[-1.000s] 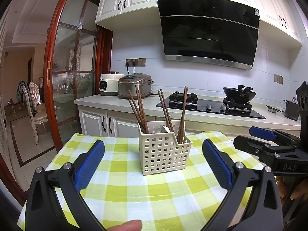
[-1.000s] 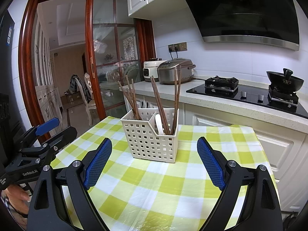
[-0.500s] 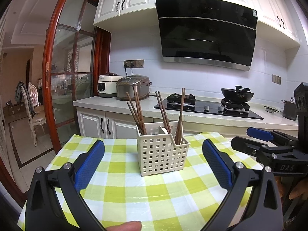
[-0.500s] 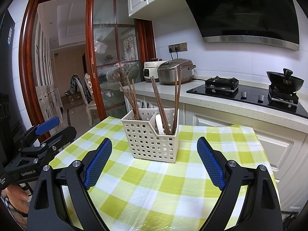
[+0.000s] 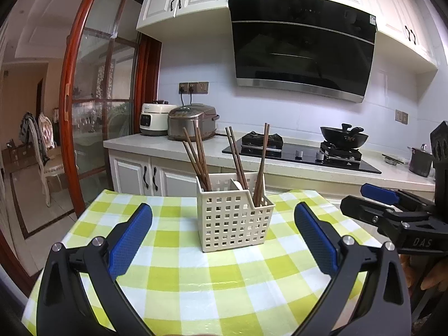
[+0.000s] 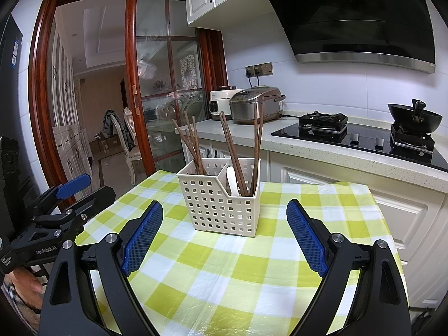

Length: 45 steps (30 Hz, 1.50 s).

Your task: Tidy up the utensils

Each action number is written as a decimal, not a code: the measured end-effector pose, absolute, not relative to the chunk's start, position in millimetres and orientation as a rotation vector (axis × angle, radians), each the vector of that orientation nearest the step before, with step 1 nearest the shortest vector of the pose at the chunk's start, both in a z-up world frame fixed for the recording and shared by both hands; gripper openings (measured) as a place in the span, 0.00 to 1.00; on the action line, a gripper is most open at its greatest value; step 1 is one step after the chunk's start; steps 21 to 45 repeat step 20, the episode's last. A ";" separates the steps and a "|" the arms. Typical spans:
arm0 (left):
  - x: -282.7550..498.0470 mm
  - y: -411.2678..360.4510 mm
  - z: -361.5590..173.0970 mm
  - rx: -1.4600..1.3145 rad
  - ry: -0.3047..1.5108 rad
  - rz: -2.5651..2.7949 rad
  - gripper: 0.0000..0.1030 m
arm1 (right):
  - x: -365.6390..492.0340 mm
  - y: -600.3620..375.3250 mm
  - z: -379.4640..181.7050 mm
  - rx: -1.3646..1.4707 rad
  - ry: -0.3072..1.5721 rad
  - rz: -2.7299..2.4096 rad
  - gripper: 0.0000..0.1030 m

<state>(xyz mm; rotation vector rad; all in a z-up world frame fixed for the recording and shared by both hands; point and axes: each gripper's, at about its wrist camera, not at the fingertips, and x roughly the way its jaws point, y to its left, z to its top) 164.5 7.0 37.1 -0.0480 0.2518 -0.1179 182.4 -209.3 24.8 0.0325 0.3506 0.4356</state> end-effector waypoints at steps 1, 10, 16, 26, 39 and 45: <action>166.1 8.0 36.6 -0.059 0.262 -0.129 0.95 | 182.9 -209.4 24.5 0.033 0.352 0.437 0.82; 172.7 11.3 30.5 -0.062 0.304 -0.136 0.96 | 181.6 -206.3 21.3 0.028 0.360 0.444 0.82; 175.5 10.8 29.8 -0.058 0.305 -0.153 0.95 | 180.5 -208.2 23.4 0.030 0.356 0.442 0.82; 174.2 8.1 31.2 -0.045 0.300 -0.155 0.96 | 179.3 -209.8 24.9 0.031 0.351 0.443 0.82; 174.2 8.1 31.2 -0.045 0.300 -0.155 0.96 | 179.3 -209.8 24.9 0.031 0.351 0.443 0.82; 174.2 8.1 31.2 -0.045 0.300 -0.155 0.96 | 179.3 -209.8 24.9 0.031 0.351 0.443 0.82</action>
